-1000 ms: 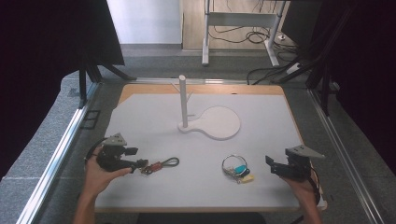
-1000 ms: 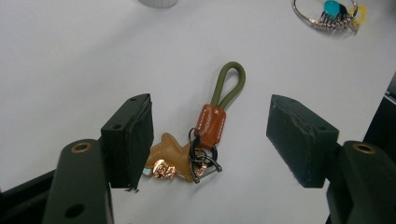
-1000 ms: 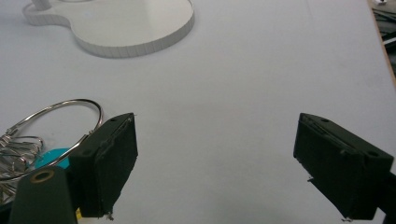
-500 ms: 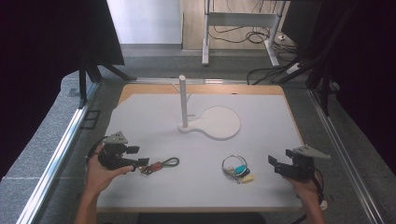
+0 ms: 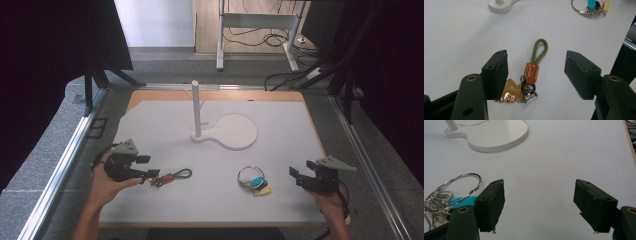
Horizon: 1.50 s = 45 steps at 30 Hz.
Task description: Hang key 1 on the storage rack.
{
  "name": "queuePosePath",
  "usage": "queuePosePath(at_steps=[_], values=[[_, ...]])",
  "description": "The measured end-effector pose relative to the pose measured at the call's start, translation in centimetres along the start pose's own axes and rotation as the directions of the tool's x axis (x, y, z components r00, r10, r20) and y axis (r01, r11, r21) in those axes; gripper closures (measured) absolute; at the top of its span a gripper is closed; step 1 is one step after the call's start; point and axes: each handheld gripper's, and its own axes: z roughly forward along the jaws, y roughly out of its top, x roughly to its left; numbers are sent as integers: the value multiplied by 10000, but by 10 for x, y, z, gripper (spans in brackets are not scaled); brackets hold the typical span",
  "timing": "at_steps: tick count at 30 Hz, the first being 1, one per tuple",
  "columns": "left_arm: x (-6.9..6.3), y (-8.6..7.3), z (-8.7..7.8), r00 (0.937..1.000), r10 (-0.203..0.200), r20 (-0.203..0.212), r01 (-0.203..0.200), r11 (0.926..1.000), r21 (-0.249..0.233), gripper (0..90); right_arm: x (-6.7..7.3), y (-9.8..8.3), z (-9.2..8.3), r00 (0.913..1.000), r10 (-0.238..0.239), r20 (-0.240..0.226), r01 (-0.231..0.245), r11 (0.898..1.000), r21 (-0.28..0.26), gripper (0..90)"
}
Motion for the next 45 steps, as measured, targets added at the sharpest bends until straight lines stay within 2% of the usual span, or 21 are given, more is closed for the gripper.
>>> queuePosePath(at_steps=[7, 8, 9, 10, 11, 13, 15, 18, 19, 25, 26, 28, 30, 32, 33, 34, 39, 41, 43, 45], values=[[-2, 3, 1, 10000, -25, 69, 26, 10000, -77, 376, 0, -2, 1, 10000, 15, -20, -14, 10000, 76, 264], [-4, 5, 4, 9997, 244, 77, -246, 9993, 277, 380, 0, -2, 2, 10000, -9, -33, 9, 9999, 126, 265], [-4, 5, 4, 9997, 244, 77, -246, 9993, 277, 380, 0, -2, 2, 10000, -9, -33, 9, 9999, 126, 265], [-7, 9, 8, 9984, 564, -15, -561, 9960, 701, 383, 0, -2, 3, 10000, -29, -21, 29, 9998, 180, 266], [-7, 9, 8, 9984, 564, -15, -561, 9960, 701, 387, 0, -2, 3, 10000, -29, -21, 29, 9998, 180, 266], [-10, 13, 15, 9960, 890, 59, -891, 9898, 1107, 398, 1, -3, 4, 10000, -22, 16, 22, 9997, 243, 269], [-11, 14, 17, 9953, 964, 93, -968, 9878, 1216, 414, 1, -3, 4, 10000, -36, 38, 35, 9996, 264, 269], [-12, 14, 26, 9935, 1136, 69, -1132, 9792, 1681, 438, 2, -4, 6, 10000, -35, 50, 33, 9993, 359, 271], [-12, 14, 26, 9935, 1136, 69, -1132, 9792, 1681, 445, 2, -4, 6, 10000, -35, 50, 33, 9993, 359, 271], [-12, 16, 40, 9921, 1243, 142, -1241, 9644, 2336, 478, 3, -5, 8, 9999, -96, -34, 98, 9987, 504, 273], [-12, 16, 40, 9921, 1243, 142, -1241, 9644, 2336, 483, 3, -5, 9, 10000, -92, -24, 93, 9987, 506, 273], [-12, 17, 45, 9916, 1273, 227, -1288, 9573, 2587, 490, 3, -5, 9, 10000, -93, -32, 95, 9986, 524, 274], [-12, 17, 47, 9914, 1278, 282, -1307, 9551, 2660, 491, 3, -5, 9, 9999, -102, -32, 103, 9985, 540, 274], [-12, 18, 53, 9905, 1319, 375, -1371, 9462, 2930, 504, 3, -5, 9, 9999, -118, -65, 122, 9986, 523, 275], [-12, 18, 53, 9905, 1319, 375, -1371, 9462, 2930, 508, 4, -5, 10, 9999, -136, -96, 141, 9984, 539, 276], [-12, 18, 58, 9904, 1334, 372, -1383, 9407, 3098, 509, 4, -5, 10, 9998, -159, -100, 164, 9983, 559, 276], [-10, 19, 66, 9899, 1356, 404, -1412, 9281, 3444, 512, 5, -5, 12, 9997, -216, -140, 225, 9978, 631, 276], [-10, 19, 67, 9901, 1341, 407, -1399, 9267, 3488, 512, 6, -6, 12, 9997, -196, -144, 205, 9978, 632, 276], [-8, 21, 70, 9895, 1368, 463, -1442, 9209, 3621, 512, 6, -6, 12, 9995, -255, -183, 266, 9976, 637, 277], [-7, 21, 70, 9895, 1369, 465, -1444, 9199, 3646, 512, 6, -6, 12, 9995, -256, -190, 267, 9977, 631, 277]])
